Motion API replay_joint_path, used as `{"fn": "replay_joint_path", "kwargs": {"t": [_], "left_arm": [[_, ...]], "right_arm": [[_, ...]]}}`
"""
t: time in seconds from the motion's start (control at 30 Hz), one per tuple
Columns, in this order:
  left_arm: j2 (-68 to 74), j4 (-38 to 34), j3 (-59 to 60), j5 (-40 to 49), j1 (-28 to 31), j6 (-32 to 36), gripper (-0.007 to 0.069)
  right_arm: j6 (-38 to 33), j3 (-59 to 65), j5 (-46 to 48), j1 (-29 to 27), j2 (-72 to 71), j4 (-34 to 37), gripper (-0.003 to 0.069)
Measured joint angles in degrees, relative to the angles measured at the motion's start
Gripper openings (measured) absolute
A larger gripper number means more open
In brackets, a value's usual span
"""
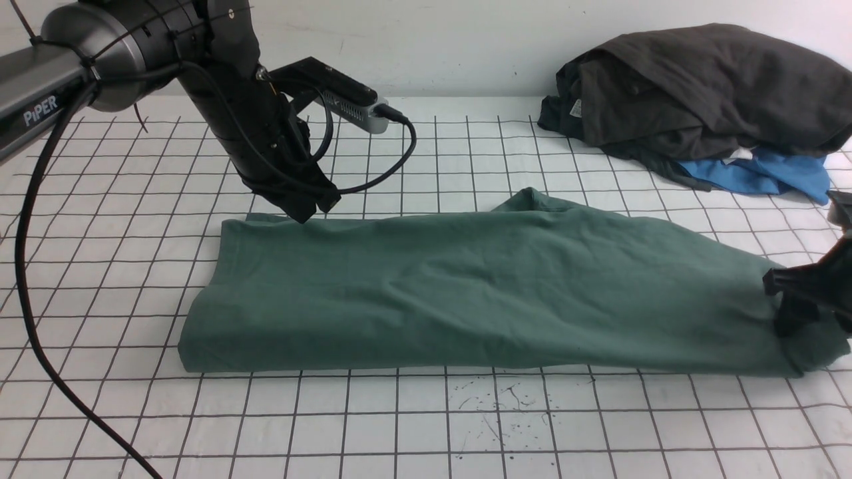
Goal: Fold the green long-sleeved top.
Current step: Use the right arm to drag the right edge of the fabric to the left and folds it over the left edge
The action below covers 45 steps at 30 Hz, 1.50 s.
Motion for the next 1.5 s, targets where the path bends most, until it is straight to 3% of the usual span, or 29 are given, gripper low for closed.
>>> {"fn": "replay_joint_path", "kwargs": {"t": [0.07, 0.23, 0.5, 0.67, 0.8, 0.83, 0.87, 1.0, 1.13, 1.23, 1.5], "left_arm": [[0.00, 0.00, 0.00, 0.07, 0.00, 0.00, -0.0008], [0.00, 0.12, 0.00, 0.39, 0.00, 0.00, -0.0008], [-1.68, 1.14, 0.07, 1.48, 0.00, 0.00, -0.0008], [-7.76, 4.40, 0.07, 2.80, 0.00, -0.11, -0.0008], [-18.36, 7.43, 0.07, 4.98, 0.00, -1.08, -0.0008], [-21.00, 7.52, 0.07, 5.25, 0.00, -1.70, -0.0008], [-21.42, 7.57, 0.07, 5.31, 0.00, -1.87, -0.0008], [-29.47, 7.71, 0.01, 7.17, 0.00, -2.83, -0.0008], [-34.58, 7.75, 0.01, 7.82, 0.00, -3.71, -0.0008], [-37.18, 7.75, 0.01, 7.94, 0.00, -5.33, -0.0008], [-39.46, 7.75, 0.48, 8.11, 0.00, -7.90, -0.0007]], "right_arm": [[-0.50, 0.00, 0.00, 0.00, 0.00, -0.75, 0.0189], [-0.74, 0.14, 0.42, 0.00, -2.42, -1.58, 0.0025], [0.80, -1.25, 3.45, 0.00, -13.52, -8.98, 0.0020], [0.26, -7.58, 7.73, 1.23, -17.59, -8.96, 0.0020], [-4.63, -19.71, 12.48, 10.41, -18.78, -5.58, 0.0020], [-5.66, -22.52, 12.97, 14.80, -18.30, -3.78, 0.0020], [-5.93, -23.45, 13.02, 15.49, -18.18, -3.78, 0.0020], [-6.40, -32.03, 13.22, 29.33, -13.05, -0.46, 0.0019], [-4.77, -38.88, 13.14, 38.42, -4.89, 1.50, 0.0020], [-2.45, -43.95, 12.55, 43.46, 2.93, 2.85, 0.0020], [0.13, -54.10, 11.40, 50.04, 18.62, 7.70, 0.0020]]}}
